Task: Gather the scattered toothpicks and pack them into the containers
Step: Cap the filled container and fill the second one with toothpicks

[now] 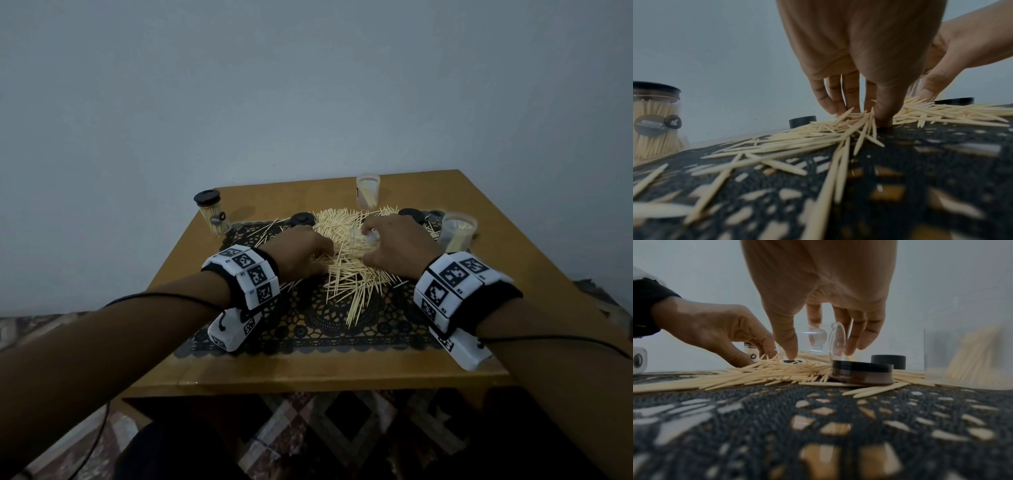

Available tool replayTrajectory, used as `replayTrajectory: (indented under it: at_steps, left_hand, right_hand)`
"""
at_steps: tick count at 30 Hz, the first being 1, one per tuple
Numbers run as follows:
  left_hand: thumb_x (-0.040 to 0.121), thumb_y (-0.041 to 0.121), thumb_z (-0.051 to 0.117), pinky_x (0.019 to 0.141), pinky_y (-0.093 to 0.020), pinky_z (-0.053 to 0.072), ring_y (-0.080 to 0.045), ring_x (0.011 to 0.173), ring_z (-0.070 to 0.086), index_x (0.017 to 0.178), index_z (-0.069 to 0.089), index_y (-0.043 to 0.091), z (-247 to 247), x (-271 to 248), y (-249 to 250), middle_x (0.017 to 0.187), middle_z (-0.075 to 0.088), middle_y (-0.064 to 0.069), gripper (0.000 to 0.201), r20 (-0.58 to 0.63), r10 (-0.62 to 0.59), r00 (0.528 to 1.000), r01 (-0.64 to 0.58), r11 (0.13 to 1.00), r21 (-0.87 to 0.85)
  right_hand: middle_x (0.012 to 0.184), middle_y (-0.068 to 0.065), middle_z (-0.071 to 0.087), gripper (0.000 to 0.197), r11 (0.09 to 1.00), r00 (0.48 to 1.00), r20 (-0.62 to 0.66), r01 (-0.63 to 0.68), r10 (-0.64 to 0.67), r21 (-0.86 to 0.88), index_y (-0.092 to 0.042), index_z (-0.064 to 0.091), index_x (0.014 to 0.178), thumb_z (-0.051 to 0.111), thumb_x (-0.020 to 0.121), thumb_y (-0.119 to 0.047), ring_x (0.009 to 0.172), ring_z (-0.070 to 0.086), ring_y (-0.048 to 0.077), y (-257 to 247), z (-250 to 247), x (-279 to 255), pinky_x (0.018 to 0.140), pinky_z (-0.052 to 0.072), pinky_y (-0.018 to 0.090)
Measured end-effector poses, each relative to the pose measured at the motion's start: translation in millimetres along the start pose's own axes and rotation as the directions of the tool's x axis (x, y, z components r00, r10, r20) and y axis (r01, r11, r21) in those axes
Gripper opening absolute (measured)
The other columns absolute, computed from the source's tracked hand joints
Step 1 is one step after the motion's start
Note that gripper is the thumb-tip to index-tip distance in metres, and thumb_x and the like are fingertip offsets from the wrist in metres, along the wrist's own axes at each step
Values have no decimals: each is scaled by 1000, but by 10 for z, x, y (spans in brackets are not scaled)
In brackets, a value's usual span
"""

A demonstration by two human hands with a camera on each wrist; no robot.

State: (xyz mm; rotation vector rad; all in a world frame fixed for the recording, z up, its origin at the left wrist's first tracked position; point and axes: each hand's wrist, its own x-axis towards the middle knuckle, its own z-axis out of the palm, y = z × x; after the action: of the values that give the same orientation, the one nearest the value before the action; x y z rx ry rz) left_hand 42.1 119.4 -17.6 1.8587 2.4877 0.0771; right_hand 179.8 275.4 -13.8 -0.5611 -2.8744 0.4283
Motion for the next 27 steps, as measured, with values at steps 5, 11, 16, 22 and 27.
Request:
replayTrajectory:
  at_steps: [5,11,16,22,27]
  left_hand:
    - [88,26,66,86,-30,48,-18,100,62,116,65,18,-15,-10,3,111,69,0,29,-2,12,1000,-12,1000,-11]
    - [93,25,60,89,-25,39,-20,110,57,127,62,19,-29,-16,18,119,67,-1,34,29,23,999,-24,999,24]
    - [91,20,63,89,-19,38,-18,110,60,122,65,14,-41,-16,29,119,68,-1,32,15,24,1000,-24,1000,-8]
    - [87,14,67,68,-2,33,-11,92,67,113,71,15,-92,-110,-59,104,73,2,26,-11,-3,1000,2,993,-120]
    - [85,15,70,73,-11,44,-11,81,65,108,73,12,-213,-168,-89,100,74,-3,23,-51,-99,994,91,986,-141]
  right_hand:
    - [121,5,62,50,1000,1000,21,11,-11,9,-22,59,122,76,76,-33,105,57,26,-15,-17,-14,89,52,43]
    - [118,6,62,50,1000,998,50,22,-23,22,-22,59,121,77,75,-32,102,57,24,-35,-20,-13,88,53,42]
    - [118,6,62,50,999,999,47,26,-27,22,-21,60,121,77,76,-32,102,57,24,-28,-15,-11,88,53,43]
    - [120,5,62,50,999,999,25,23,-24,24,-22,59,122,76,76,-35,105,56,25,-6,-9,-6,89,52,43]
    - [121,5,62,50,999,1000,-7,7,-6,34,-21,61,121,78,76,-34,108,56,25,8,-16,-5,90,51,41]
